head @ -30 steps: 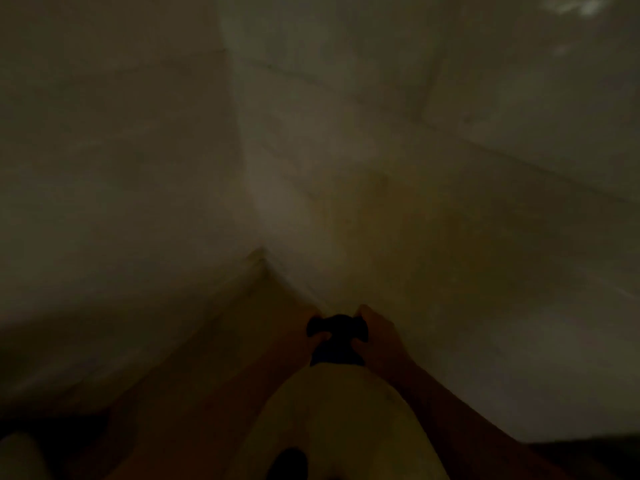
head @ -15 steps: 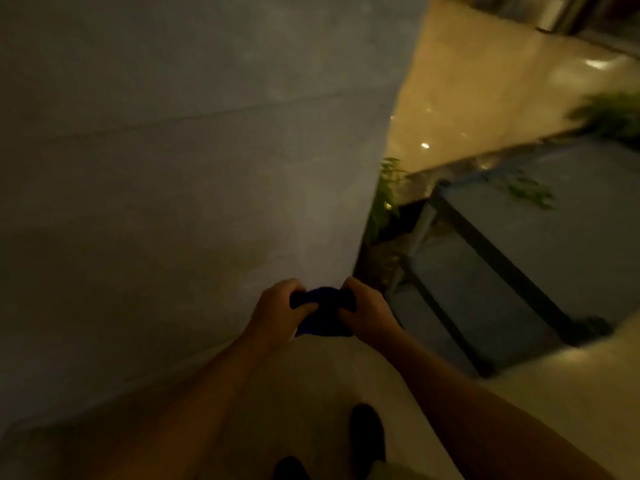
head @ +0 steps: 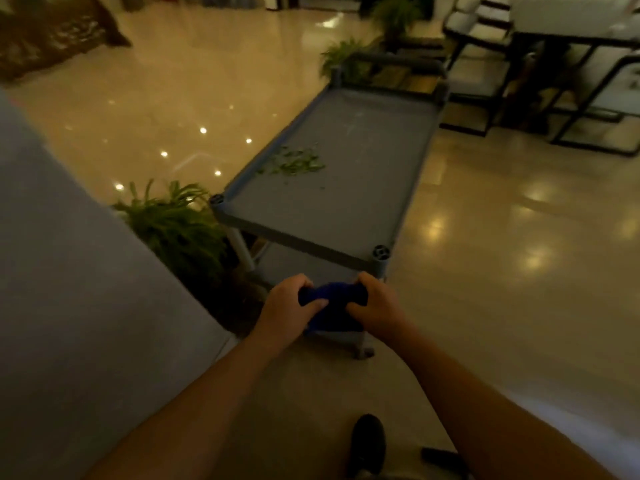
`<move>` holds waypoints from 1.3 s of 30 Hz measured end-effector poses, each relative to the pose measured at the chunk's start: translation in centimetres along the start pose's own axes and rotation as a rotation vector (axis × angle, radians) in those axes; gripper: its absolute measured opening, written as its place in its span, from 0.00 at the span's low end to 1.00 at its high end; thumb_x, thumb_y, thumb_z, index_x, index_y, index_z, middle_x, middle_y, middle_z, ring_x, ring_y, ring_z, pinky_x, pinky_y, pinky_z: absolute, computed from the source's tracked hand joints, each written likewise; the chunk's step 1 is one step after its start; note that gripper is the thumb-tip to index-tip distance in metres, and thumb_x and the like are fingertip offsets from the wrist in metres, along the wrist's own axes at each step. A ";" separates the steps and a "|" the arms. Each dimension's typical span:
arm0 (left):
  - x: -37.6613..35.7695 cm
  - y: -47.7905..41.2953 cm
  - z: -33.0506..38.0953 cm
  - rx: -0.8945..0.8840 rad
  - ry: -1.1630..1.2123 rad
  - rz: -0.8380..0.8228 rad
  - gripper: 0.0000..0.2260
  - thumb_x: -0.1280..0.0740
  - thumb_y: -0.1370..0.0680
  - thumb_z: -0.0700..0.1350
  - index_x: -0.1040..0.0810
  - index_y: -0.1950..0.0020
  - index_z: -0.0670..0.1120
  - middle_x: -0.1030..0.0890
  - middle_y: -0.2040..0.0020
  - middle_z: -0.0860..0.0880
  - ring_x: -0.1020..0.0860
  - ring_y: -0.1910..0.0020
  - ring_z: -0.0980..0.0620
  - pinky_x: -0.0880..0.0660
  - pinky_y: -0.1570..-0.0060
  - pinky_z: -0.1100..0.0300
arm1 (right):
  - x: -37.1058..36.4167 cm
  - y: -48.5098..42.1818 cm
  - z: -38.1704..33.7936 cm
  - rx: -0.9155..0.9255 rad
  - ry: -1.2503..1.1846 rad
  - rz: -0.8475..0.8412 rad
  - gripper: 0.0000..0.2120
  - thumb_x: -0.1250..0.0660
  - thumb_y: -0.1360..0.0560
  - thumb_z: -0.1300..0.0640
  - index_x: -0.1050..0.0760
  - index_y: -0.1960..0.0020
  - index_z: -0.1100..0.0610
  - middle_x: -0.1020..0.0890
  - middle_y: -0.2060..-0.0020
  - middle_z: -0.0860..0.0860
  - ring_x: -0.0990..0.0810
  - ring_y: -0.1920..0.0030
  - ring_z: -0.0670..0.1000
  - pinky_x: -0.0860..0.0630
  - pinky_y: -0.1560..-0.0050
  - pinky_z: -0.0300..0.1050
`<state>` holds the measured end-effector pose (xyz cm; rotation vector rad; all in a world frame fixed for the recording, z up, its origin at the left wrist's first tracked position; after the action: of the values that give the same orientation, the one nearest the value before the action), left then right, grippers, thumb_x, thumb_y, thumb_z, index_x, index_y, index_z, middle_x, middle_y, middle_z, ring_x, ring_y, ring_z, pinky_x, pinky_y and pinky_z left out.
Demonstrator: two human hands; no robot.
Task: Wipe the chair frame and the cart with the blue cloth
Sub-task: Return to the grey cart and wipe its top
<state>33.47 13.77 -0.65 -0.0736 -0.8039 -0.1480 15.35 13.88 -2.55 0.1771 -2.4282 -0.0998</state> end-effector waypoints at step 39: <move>-6.2 -31.9 8.1 0.061 0.034 0.089 0.11 0.31 0.24 0.49 0.28 0.56 0.44 0.26 0.61 0.47 0.28 0.65 0.49 0.32 0.66 0.55 | 17.4 -31.6 7.4 0.100 0.032 -0.160 0.07 0.32 0.31 0.62 0.31 0.58 0.59 0.26 0.66 0.55 0.25 0.65 0.56 0.31 0.67 0.45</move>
<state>18.35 -16.11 0.82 -0.0490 -0.7691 -0.0403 0.62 -19.82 -0.78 0.4152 -2.3857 -0.0461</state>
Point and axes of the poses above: each hand's wrist, its own y-axis away from the middle knuckle, its own x-axis out of the back of the hand, z = x × y, the point moved 4 cm from there along -y, towards the middle knuckle
